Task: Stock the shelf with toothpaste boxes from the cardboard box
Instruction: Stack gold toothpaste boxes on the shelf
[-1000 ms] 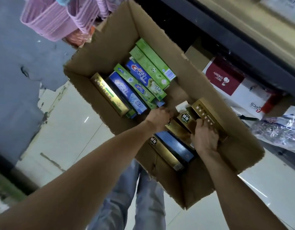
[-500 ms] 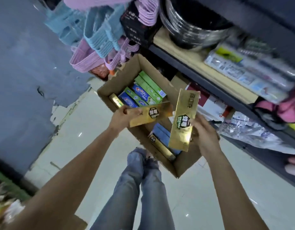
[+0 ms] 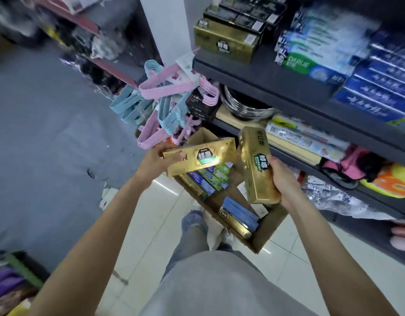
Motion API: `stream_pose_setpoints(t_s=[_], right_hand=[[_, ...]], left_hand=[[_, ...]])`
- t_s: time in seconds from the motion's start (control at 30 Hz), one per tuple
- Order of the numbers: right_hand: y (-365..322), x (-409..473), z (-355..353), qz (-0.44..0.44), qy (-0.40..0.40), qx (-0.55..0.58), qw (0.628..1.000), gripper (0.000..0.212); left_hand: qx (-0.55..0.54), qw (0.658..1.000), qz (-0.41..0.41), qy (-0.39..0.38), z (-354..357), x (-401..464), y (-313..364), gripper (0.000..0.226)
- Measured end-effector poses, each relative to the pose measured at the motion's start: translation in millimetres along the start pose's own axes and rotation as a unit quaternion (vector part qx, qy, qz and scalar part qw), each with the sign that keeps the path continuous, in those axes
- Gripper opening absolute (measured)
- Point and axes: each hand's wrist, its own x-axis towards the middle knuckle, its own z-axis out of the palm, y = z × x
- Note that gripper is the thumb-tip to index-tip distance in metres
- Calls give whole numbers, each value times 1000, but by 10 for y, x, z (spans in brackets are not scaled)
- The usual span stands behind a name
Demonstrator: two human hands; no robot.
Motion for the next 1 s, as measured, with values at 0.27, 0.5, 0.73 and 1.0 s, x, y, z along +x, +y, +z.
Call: stream_pose_setpoints(t_s=[0.27, 0.5, 0.73, 1.0], right_hand=[[-793, -28, 206, -171, -32, -133, 976, 51], [-1425, 299, 634, -242, 49, -264, 932, 53], [-2296, 770, 1197, -392, 100, -469, 785, 51], [-2554, 1376, 1607, -364, 63, -483, 794, 55]], left_hand=[[107, 988, 109, -28, -547, 613, 642, 37], [21, 993, 100, 61, -876, 1126, 811, 58], [-66, 986, 104, 109, -1135, 1397, 966, 28], [-133, 981, 78, 116, -1235, 1578, 1062, 24]])
